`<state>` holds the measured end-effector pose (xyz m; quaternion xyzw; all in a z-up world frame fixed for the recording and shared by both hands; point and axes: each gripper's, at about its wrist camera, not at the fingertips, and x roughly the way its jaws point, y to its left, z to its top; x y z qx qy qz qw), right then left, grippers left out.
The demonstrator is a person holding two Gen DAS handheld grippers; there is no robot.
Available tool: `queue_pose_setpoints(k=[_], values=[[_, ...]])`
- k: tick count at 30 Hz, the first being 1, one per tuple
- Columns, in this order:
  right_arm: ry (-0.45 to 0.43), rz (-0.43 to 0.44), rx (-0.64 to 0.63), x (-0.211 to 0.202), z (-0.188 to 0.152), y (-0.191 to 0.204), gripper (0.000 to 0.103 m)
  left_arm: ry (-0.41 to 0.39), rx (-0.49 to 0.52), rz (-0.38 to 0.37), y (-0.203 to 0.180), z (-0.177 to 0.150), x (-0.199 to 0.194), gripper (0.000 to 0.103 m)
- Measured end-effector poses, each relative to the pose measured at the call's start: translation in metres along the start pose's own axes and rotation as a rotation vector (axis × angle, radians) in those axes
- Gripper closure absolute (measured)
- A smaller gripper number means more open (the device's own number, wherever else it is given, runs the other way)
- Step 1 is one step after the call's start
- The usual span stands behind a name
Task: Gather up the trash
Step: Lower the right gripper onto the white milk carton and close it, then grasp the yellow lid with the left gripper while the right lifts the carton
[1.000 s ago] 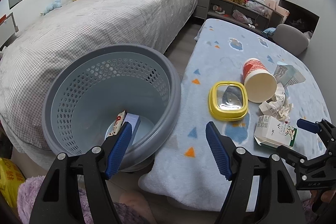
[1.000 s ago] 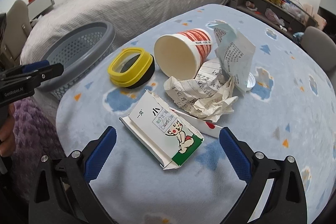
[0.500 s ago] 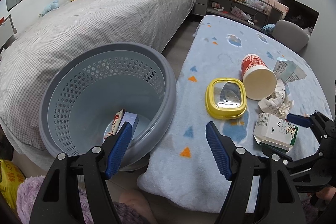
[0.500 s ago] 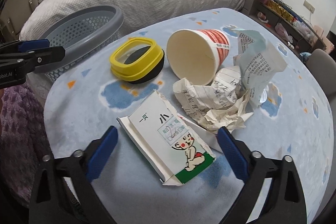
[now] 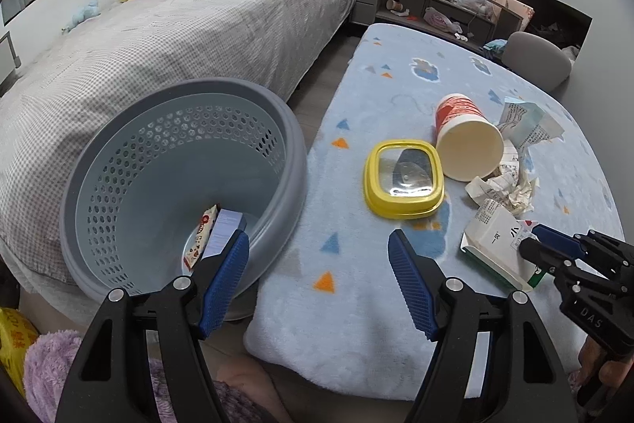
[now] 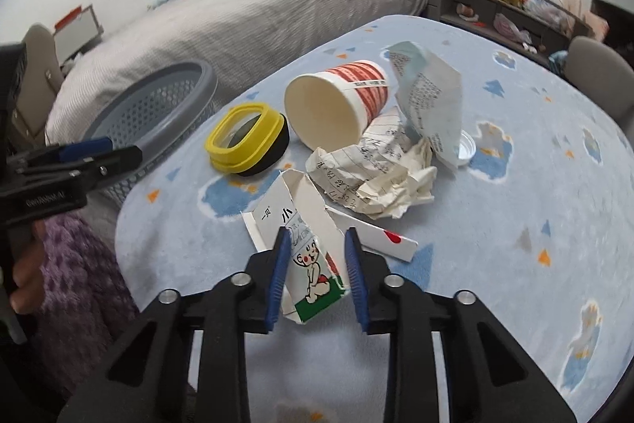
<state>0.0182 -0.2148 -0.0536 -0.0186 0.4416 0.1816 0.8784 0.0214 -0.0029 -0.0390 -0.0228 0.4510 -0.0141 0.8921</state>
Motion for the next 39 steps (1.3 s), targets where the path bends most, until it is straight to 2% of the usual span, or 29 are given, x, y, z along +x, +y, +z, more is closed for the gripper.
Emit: queue_pose_setpoints(k=[8,14,21,33,36,38,39], values=[[-0.018,0.045,0.042,-0.012,-0.003,-0.001,0.091,0.006,0.015,-0.013,-0.010,0.000,0.001,0.033],[-0.059,0.054,0.064,-0.027,-0.001,-0.002,0.095,0.011,0.024,-0.021,-0.014,0.002,0.003,0.033],[-0.094,0.041,0.115,-0.043,-0.003,-0.013,0.096,0.022,0.046,-0.040,-0.026,0.005,0.008,0.033],[-0.049,0.034,0.184,-0.041,-0.019,-0.036,0.093,0.026,0.062,-0.055,-0.037,0.006,0.011,0.033],[-0.049,0.035,0.199,-0.041,-0.023,-0.039,0.080,0.026,0.057,-0.053,-0.035,0.006,0.011,0.033],[-0.059,0.034,0.203,-0.043,-0.024,-0.040,0.056,0.025,0.053,-0.053,-0.034,0.006,0.011,0.033],[-0.064,0.034,0.202,-0.044,-0.025,-0.040,0.054,0.025,0.052,-0.052,-0.034,0.006,0.010,0.033]])
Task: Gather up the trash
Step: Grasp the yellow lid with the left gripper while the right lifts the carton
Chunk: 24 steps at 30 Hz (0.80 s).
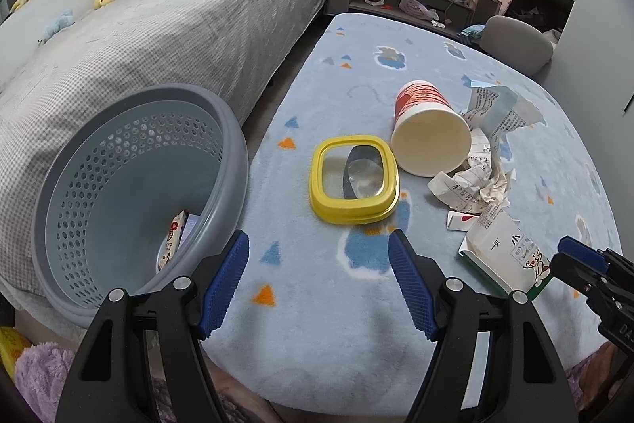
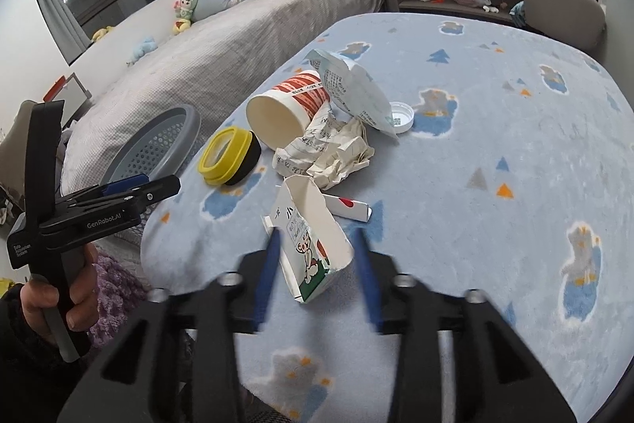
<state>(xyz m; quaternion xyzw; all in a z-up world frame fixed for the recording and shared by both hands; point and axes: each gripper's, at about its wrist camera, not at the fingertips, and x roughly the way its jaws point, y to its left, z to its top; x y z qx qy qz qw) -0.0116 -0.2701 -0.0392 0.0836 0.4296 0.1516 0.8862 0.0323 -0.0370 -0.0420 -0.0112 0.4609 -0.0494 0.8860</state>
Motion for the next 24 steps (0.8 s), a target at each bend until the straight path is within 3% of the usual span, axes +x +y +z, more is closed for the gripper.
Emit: queue_pose_setpoints(k=[3,5,10,24], values=[[0.012,0.006,0.001,0.003,0.001,-0.001,0.051,0.001,-0.002,0.000,0.000,0.000,0.000,0.033],[0.024,0.010,-0.001,0.008,0.001,-0.001,0.039,0.002,-0.002,-0.001,0.001,0.000,0.000,0.033],[0.056,-0.001,-0.028,0.022,0.000,0.001,0.022,0.001,-0.007,0.003,0.002,0.000,0.000,0.033],[0.121,-0.092,-0.179,0.064,0.002,0.028,0.022,0.009,-0.012,0.021,0.007,0.001,0.003,0.033]])
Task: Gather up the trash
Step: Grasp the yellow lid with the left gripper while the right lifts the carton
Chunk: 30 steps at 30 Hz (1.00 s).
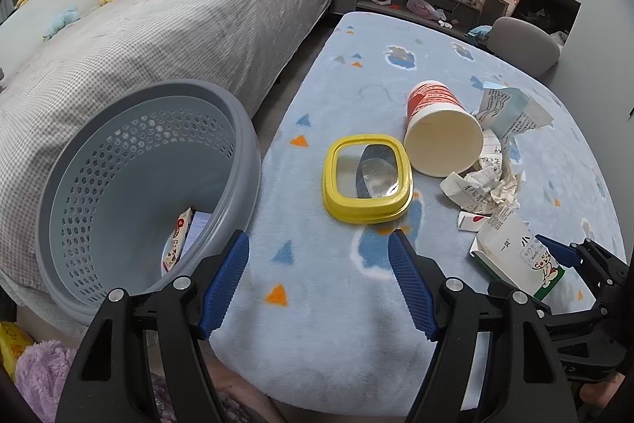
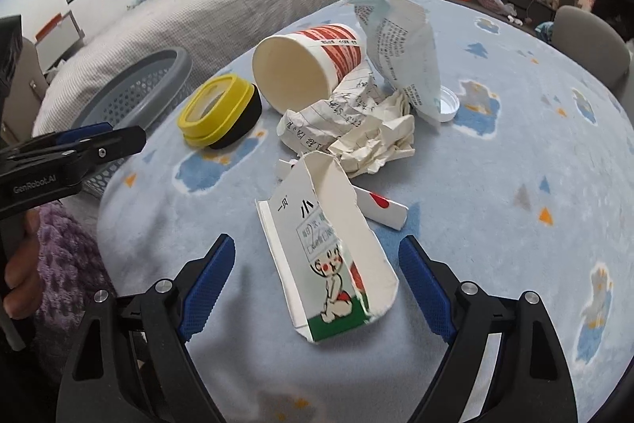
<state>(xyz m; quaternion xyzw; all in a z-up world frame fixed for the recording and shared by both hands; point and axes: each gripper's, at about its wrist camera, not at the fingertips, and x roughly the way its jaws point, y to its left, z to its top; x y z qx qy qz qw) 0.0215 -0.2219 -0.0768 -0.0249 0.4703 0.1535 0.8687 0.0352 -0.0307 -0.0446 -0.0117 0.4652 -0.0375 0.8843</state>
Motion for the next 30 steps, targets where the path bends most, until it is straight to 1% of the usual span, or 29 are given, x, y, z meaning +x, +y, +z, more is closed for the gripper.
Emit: queue_pose_setpoints(k=[3,4,6,8,12,13,14,15,16,17,23,30], values=[[0.002,-0.021,-0.015,0.003,0.001,0.003,0.035,0.007,0.003,0.007,0.000,0.000,0.002,0.033],[-0.002,-0.033,-0.018,0.003,0.001,0.004,0.041,0.010,0.004,0.008,0.000,0.000,0.003,0.033],[-0.019,-0.022,-0.008,-0.001,0.001,0.002,0.045,0.014,0.005,0.012,-0.001,0.000,0.004,0.033],[-0.029,-0.007,0.012,-0.006,0.000,-0.001,0.052,0.019,0.005,0.015,-0.001,0.000,0.005,0.033],[-0.040,0.010,0.049,-0.013,-0.001,-0.005,0.060,0.033,0.002,0.011,-0.001,0.001,0.009,0.033],[-0.044,0.014,0.057,-0.015,-0.002,-0.006,0.064,0.036,0.004,0.011,-0.002,0.001,0.010,0.033],[-0.047,0.020,0.066,-0.016,-0.003,-0.007,0.071,0.037,0.006,0.013,-0.003,0.002,0.011,0.033],[-0.048,0.024,0.071,-0.018,-0.003,-0.008,0.073,0.039,0.008,0.013,-0.003,0.003,0.012,0.033],[-0.049,0.030,0.077,-0.019,-0.004,-0.008,0.078,0.040,0.008,0.014,-0.004,0.004,0.013,0.033],[-0.051,0.035,0.083,-0.020,-0.004,-0.009,0.080,0.039,0.007,0.012,-0.004,0.006,0.014,0.033],[-0.078,0.060,0.106,-0.028,-0.004,-0.012,0.080,0.040,0.012,0.011,-0.009,0.015,0.019,0.033],[-0.105,0.074,0.128,-0.041,-0.007,-0.016,0.080,0.078,0.003,-0.025,-0.017,0.027,0.034,0.033]])
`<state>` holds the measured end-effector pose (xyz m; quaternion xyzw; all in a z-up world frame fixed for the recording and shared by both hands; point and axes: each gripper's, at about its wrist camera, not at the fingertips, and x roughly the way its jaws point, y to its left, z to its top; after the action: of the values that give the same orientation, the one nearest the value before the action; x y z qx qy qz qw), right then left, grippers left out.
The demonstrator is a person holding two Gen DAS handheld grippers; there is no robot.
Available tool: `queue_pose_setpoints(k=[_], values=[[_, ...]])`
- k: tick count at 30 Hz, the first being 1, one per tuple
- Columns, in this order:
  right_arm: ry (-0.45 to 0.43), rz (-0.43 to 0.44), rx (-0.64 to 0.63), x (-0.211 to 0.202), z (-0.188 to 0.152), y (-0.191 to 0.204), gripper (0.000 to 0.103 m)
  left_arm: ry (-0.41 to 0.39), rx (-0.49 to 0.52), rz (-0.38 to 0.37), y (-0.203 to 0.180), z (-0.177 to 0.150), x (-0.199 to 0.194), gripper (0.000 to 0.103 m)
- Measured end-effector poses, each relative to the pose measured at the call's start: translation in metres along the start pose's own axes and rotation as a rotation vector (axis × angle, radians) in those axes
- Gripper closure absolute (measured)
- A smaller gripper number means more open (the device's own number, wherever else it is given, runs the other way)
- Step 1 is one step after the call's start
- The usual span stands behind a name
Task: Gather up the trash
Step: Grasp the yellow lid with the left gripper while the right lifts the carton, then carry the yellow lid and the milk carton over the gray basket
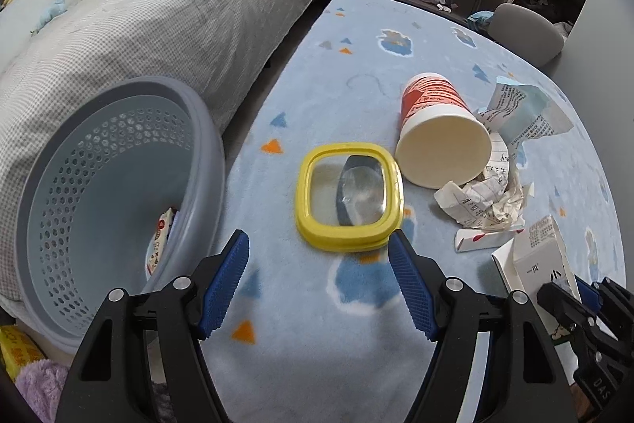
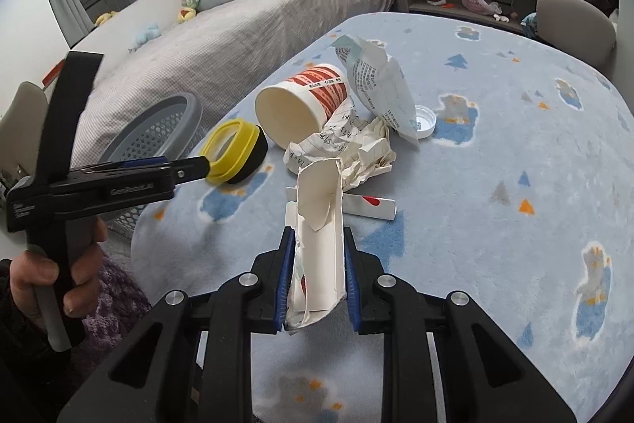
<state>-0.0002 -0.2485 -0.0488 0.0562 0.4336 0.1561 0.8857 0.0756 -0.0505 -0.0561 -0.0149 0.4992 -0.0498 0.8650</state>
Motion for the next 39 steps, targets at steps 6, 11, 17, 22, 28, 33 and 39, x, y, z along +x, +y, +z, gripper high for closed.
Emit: queue_pose_setpoints(k=[6,11,17,22,28,33,39], values=[[0.000,0.010,0.018,-0.001,-0.002,-0.005,0.080,0.031,0.001,-0.036,-0.009,0.013,0.016,0.033],[0.001,0.017,0.034,0.000,-0.001,-0.011,0.080,0.048,-0.009,-0.059,-0.012,0.021,0.028,0.033],[0.000,0.022,0.046,0.001,-0.001,-0.016,0.080,0.060,-0.025,-0.095,-0.010,0.023,0.040,0.034],[-0.004,0.023,0.048,0.000,-0.001,-0.017,0.080,0.044,-0.027,-0.111,-0.007,0.021,0.035,0.036],[-0.013,0.017,0.046,-0.005,0.001,-0.014,0.080,0.010,-0.011,-0.096,-0.006,0.015,0.017,0.036],[-0.023,0.013,0.052,-0.012,-0.001,-0.011,0.080,-0.023,0.007,-0.086,-0.004,0.007,-0.004,0.036],[-0.031,0.005,0.052,-0.017,0.001,0.001,0.080,-0.071,0.031,-0.097,0.002,-0.003,-0.032,0.036]])
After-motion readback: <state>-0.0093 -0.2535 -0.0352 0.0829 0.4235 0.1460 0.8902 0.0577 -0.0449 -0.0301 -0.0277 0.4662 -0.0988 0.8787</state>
